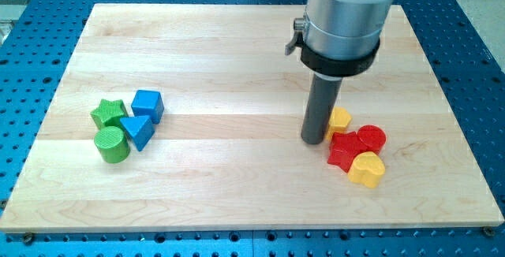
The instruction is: Place the red circle in between the red star and the hexagon
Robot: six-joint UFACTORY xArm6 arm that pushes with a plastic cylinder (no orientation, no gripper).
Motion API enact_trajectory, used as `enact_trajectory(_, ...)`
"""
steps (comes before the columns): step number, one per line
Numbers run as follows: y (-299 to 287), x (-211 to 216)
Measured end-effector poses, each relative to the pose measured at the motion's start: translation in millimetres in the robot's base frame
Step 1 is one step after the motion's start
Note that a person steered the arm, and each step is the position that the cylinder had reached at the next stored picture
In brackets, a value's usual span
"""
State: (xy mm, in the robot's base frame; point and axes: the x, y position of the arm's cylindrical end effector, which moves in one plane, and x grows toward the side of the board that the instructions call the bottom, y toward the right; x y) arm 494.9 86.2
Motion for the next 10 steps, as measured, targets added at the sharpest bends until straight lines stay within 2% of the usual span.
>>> enact_trajectory(1,6,-45)
enact_trajectory(2,60,-71)
enact_trajectory(5,120,0)
enact_trajectory(6,122,31)
enact_trajectory(7,105,32)
enact_trajectory(8,59,-12)
enact_trajectory(9,32,-19)
enact_trajectory(10,32,-19)
